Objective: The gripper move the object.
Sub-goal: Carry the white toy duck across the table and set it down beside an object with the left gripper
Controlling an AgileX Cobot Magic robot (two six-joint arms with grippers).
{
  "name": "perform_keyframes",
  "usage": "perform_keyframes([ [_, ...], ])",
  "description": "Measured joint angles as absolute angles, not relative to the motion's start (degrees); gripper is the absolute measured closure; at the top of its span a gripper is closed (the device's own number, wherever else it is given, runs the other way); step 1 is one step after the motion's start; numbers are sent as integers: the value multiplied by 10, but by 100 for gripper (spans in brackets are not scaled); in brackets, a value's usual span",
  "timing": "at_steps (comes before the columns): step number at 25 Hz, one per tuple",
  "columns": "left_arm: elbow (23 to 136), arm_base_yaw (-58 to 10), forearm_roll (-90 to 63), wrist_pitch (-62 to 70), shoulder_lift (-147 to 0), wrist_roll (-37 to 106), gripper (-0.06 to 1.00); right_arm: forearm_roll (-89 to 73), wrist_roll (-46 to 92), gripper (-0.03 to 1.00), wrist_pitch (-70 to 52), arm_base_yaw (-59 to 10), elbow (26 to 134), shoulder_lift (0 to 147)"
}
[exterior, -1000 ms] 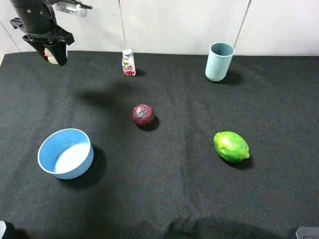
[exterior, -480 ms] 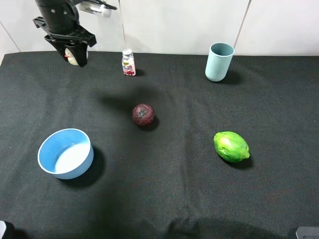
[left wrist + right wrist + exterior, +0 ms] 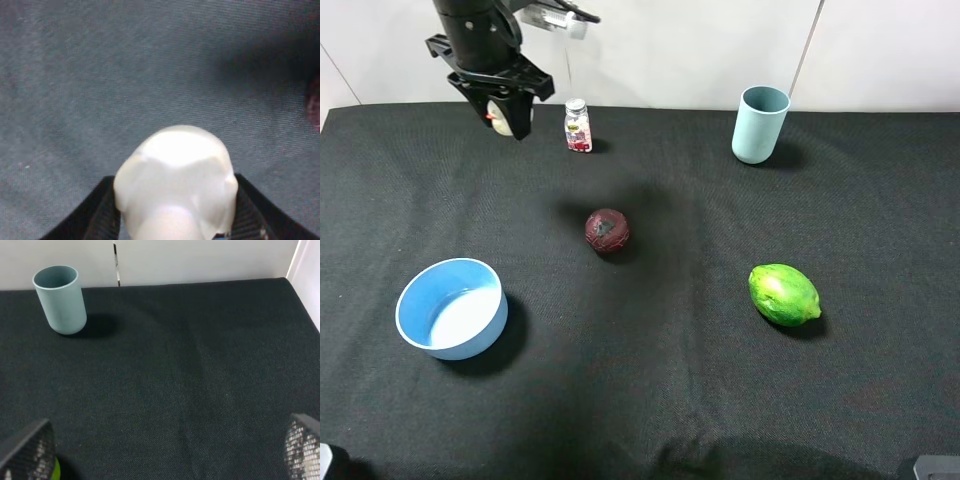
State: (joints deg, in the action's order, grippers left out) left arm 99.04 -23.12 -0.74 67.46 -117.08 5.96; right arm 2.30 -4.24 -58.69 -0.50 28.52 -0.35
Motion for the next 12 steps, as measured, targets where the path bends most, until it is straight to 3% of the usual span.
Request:
perform_keyframes([
  [12, 990, -300, -7, 675, -1171, 44, 43, 23, -42, 27, -587, -5, 285, -3],
])
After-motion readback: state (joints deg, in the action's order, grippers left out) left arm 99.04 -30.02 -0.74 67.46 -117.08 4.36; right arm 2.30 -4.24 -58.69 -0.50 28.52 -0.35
